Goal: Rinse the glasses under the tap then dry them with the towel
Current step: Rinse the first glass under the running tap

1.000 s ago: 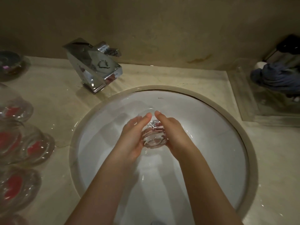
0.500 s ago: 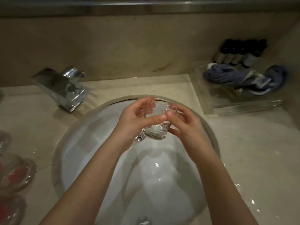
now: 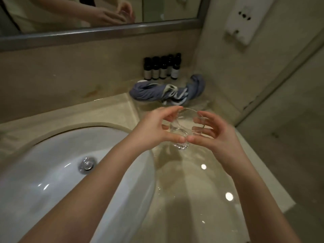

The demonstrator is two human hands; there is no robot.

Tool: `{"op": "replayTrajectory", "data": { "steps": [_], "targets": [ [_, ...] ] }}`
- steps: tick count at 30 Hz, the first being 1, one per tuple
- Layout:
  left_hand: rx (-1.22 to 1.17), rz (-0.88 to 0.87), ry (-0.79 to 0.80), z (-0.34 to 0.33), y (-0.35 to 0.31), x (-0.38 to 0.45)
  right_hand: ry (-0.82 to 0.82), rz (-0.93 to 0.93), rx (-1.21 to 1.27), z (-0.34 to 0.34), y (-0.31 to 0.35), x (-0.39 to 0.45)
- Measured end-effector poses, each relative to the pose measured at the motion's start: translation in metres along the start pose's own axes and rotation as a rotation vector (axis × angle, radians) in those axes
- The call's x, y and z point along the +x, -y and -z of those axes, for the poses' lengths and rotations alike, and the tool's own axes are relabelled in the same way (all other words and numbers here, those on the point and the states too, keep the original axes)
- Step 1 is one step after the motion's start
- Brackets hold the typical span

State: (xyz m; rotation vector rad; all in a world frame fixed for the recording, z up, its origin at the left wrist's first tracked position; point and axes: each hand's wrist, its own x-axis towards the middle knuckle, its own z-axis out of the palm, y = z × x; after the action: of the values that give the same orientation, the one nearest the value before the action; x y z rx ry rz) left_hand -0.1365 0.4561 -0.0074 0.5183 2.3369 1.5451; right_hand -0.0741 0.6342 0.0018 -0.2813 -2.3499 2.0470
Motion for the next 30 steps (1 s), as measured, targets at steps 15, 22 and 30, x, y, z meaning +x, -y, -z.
{"op": "replayTrajectory", "data": {
  "steps": [15, 22, 30],
  "targets": [
    [0.239, -0.006, 0.097, -0.087, -0.018, 0.102, -0.079, 0.061, -0.446, 0.092, -0.028, 0.056],
    [0.257, 0.041, 0.070, -0.089, -0.009, 0.113, -0.080, 0.052, -0.566, 0.086, -0.048, 0.077],
    [0.311, 0.033, 0.069, -0.085, -0.003, 0.120, -0.096, 0.062, -0.611, 0.082, -0.043, 0.085]
  ]
}}
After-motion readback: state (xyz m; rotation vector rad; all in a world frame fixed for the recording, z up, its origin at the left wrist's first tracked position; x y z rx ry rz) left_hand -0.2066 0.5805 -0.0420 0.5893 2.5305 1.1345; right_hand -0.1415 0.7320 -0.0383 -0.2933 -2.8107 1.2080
